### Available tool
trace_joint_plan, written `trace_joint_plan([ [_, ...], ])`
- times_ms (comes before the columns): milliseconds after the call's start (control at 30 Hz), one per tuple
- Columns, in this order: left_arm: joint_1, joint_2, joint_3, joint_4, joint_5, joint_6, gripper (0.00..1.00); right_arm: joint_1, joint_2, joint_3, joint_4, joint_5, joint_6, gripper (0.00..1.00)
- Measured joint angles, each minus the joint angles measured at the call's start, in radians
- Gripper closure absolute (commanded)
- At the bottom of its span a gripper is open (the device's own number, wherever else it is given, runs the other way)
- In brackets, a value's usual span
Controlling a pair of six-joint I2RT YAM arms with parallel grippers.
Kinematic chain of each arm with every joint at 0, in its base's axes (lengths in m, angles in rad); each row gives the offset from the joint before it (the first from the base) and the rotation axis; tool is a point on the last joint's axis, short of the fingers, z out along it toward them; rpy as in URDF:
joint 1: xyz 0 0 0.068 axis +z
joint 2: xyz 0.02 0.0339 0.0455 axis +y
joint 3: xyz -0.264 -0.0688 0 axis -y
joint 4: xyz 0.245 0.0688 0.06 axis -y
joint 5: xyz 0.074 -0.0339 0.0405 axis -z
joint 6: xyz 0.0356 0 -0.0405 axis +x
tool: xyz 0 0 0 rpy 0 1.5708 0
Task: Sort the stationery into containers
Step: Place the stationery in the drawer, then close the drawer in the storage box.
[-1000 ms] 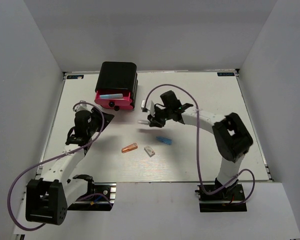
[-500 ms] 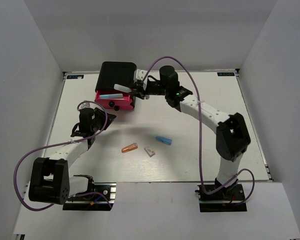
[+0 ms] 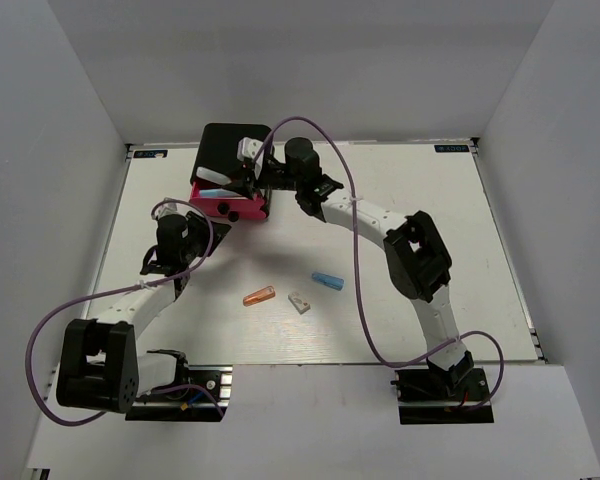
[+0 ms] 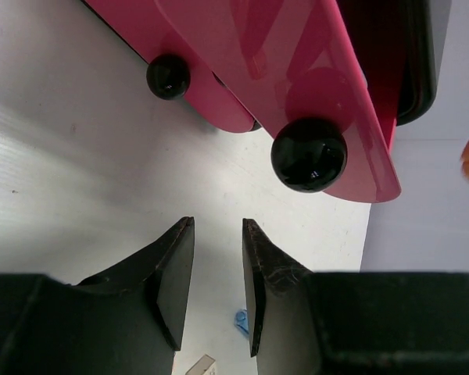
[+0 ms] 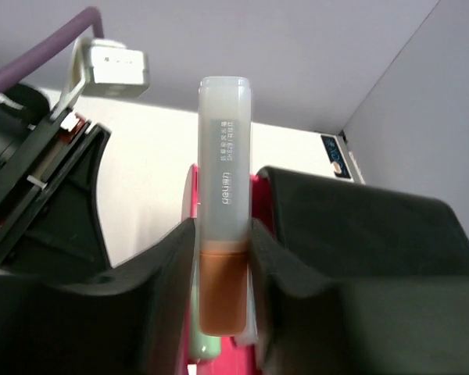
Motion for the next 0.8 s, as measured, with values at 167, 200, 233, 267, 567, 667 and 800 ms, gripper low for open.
trace_joint_plan([
  [167, 0.0, 0.029, 0.008, 0.022, -0.003, -0.01, 0.59, 0.003, 0.027, 0.042, 0.006, 0.019, 0.012, 0.44],
  [200, 0.0, 0.043, 0.016, 0.027, -0.004, -0.014, 0.6, 0.003, 0.027, 0.042, 0.006, 0.02, 0.012, 0.44],
  [233, 0.0, 0.058, 0.022, 0.037, -0.005, -0.019, 0.6, 0.002, 0.027, 0.042, 0.006, 0.021, 0.012, 0.43],
  [267, 0.0, 0.073, 0.028, 0.048, -0.006, -0.023, 0.61, 0.001, 0.027, 0.043, 0.006, 0.022, 0.012, 0.43],
  [567, -0.001, 0.184, 0.078, 0.119, -0.007, -0.058, 0.75, -0.017, -0.048, -0.041, 0.006, 0.053, 0.031, 0.94],
  [667, -0.001, 0.227, 0.112, 0.139, -0.01, -0.063, 0.75, -0.039, -0.157, -0.15, 0.008, 0.079, 0.045, 0.98],
  [800, -0.001, 0.298, 0.177, 0.153, -0.017, -0.067, 0.75, -0.101, -0.354, -0.356, 0.024, 0.104, 0.04, 0.98],
])
